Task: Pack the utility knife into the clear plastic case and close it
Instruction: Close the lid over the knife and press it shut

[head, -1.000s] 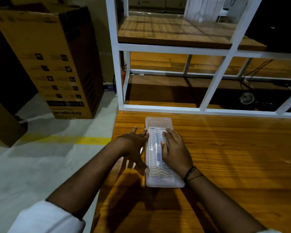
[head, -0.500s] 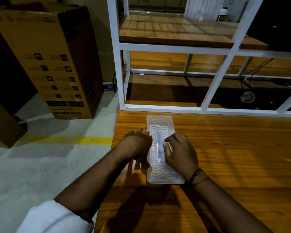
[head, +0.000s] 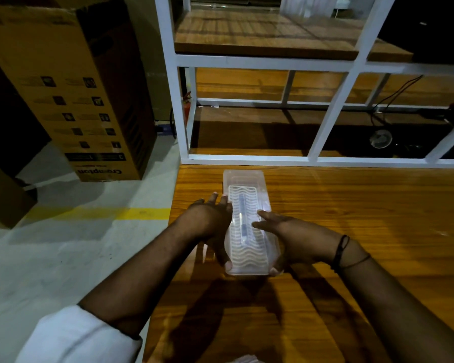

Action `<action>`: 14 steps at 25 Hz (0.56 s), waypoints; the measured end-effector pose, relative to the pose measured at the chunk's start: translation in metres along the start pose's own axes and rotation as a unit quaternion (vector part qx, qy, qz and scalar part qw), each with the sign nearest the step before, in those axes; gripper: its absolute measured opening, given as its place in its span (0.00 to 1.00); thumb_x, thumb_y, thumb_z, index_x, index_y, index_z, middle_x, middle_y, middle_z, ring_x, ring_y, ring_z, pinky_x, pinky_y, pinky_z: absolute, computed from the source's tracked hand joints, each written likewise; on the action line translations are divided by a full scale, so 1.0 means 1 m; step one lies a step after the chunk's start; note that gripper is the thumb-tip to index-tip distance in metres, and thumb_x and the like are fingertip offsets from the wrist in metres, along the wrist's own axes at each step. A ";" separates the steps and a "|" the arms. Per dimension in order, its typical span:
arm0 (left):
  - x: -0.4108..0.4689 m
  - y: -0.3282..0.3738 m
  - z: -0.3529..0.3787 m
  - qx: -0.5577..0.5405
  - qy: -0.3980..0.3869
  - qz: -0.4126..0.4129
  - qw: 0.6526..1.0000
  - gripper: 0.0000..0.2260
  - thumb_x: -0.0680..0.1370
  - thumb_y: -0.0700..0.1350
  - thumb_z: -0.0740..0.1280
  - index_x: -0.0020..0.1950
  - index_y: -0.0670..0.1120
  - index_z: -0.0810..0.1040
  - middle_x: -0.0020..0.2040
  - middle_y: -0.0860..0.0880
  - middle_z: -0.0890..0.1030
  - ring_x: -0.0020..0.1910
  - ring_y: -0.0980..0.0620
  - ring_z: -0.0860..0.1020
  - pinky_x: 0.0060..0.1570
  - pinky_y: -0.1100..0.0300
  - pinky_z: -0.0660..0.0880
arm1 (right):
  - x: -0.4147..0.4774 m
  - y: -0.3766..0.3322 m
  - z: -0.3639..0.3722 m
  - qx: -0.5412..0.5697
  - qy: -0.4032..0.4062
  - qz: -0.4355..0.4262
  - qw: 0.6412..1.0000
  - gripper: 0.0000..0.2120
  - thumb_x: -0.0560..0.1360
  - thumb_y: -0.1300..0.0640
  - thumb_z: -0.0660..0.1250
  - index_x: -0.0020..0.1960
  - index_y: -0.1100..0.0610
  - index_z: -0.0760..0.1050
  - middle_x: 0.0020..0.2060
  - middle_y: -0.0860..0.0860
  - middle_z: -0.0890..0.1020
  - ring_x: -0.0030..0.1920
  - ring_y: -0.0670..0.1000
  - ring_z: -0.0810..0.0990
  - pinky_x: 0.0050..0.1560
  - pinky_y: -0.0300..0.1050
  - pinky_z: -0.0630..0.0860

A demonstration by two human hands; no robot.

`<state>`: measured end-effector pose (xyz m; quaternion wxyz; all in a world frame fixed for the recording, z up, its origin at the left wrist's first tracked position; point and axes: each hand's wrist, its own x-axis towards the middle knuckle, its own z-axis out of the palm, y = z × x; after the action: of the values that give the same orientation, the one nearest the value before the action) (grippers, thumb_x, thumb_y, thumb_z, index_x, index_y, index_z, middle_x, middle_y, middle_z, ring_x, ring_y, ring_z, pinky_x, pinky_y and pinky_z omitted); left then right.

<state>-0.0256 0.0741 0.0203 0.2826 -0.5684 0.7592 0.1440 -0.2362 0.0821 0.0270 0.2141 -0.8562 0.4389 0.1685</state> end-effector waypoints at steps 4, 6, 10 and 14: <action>0.004 0.008 -0.002 0.007 -0.004 -0.013 1.000 0.64 0.66 0.62 0.80 0.84 0.40 0.39 0.84 0.41 0.38 0.83 0.37 0.38 0.81 0.38 0.47 | 0.002 -0.003 0.000 -0.005 0.011 0.009 1.000 0.56 0.63 0.47 0.83 0.81 0.45 0.52 0.83 0.45 0.45 0.82 0.50 0.48 0.76 0.46 0.60; 0.007 0.010 -0.004 0.014 -0.004 -0.018 1.000 0.61 0.69 0.58 0.80 0.84 0.39 0.40 0.84 0.40 0.39 0.83 0.37 0.38 0.81 0.38 0.47 | 0.001 -0.003 0.000 0.000 0.011 0.008 1.000 0.56 0.63 0.47 0.82 0.81 0.44 0.52 0.83 0.45 0.45 0.82 0.49 0.48 0.76 0.46 0.60; 0.008 0.011 -0.003 0.028 -0.003 -0.025 0.999 0.59 0.71 0.55 0.80 0.84 0.39 0.41 0.84 0.39 0.40 0.82 0.35 0.37 0.81 0.37 0.46 | -0.002 0.009 0.002 0.030 0.019 -0.013 0.999 0.49 0.66 0.42 0.79 0.80 0.42 0.57 0.82 0.42 0.49 0.81 0.48 0.52 0.76 0.47 0.62; 0.008 0.006 -0.005 -0.002 0.006 -0.032 0.999 0.52 0.75 0.47 0.77 0.84 0.41 0.41 0.85 0.40 0.39 0.82 0.37 0.36 0.81 0.39 0.48 | 0.019 0.009 0.019 0.076 0.205 0.004 0.976 0.25 0.75 0.37 0.68 0.68 0.43 0.70 0.69 0.43 0.68 0.71 0.50 0.65 0.65 0.46 0.70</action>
<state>-0.0340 0.0665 0.0190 0.2809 -0.5940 0.7420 0.1331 -0.2349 0.0743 -0.0006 0.1832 -0.8522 0.4881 -0.0439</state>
